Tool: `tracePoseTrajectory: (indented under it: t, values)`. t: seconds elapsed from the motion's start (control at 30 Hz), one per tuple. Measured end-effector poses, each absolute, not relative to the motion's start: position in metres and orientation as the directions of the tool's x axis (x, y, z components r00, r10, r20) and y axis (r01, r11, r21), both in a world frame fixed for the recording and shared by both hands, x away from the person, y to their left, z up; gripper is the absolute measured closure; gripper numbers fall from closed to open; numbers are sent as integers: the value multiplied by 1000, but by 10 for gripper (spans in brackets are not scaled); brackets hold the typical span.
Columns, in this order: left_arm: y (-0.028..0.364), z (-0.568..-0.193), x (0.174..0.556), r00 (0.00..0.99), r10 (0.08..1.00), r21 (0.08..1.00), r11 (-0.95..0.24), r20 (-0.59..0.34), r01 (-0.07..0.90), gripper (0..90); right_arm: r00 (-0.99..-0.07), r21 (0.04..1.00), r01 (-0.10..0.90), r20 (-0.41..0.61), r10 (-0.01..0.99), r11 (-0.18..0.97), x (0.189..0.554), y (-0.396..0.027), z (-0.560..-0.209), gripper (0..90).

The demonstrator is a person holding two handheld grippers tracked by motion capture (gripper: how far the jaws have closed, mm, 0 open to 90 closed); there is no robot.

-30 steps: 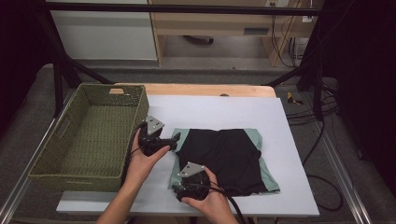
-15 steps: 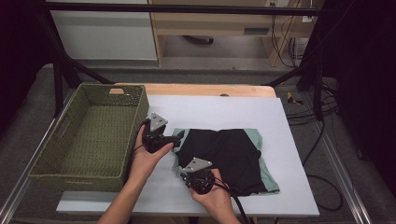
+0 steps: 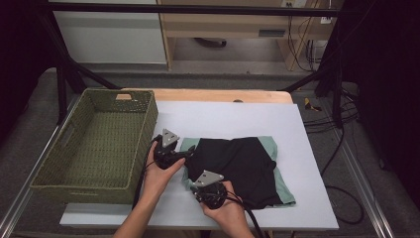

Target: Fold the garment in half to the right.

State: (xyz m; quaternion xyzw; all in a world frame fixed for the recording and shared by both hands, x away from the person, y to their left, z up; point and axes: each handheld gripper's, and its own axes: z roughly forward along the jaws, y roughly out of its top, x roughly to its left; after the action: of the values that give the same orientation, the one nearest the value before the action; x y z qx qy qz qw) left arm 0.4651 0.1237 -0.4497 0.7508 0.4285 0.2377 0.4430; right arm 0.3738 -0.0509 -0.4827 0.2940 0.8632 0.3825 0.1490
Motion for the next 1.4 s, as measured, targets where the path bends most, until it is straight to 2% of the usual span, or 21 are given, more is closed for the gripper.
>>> tracePoseTrajectory:
  t: [0.27, 0.4, 0.6, 0.73, 0.87, 1.13, 1.4]
  values:
    - [121, -466, 460, 564, 823, 856, -240, -72, 459, 476, -782, 750, 391, -35, 623, 534, 374, -51, -483, 810]
    - [116, -471, 462, 581, 805, 838, -231, -122, 495, 530, -785, 744, 394, -33, 618, 540, 375, -51, -482, 810]
    - [109, -475, 466, 591, 794, 827, -230, -146, 513, 577, -785, 742, 400, -26, 619, 539, 376, -50, -482, 810]
    - [104, -476, 467, 595, 794, 825, -252, -123, 506, 674, -790, 738, 392, -37, 612, 550, 376, -50, -481, 813]
    - [104, -474, 470, 588, 795, 825, -228, -148, 517, 788, -790, 745, 393, -28, 613, 539, 376, -51, -479, 815]
    - [105, -455, 474, 580, 792, 832, -182, -192, 523, 816, -774, 793, 382, -6, 633, 475, 372, -62, -455, 817]
    - [96, -423, 482, 591, 787, 849, -182, -178, 497, 819, -763, 821, 349, -30, 645, 451, 373, -68, -428, 817]
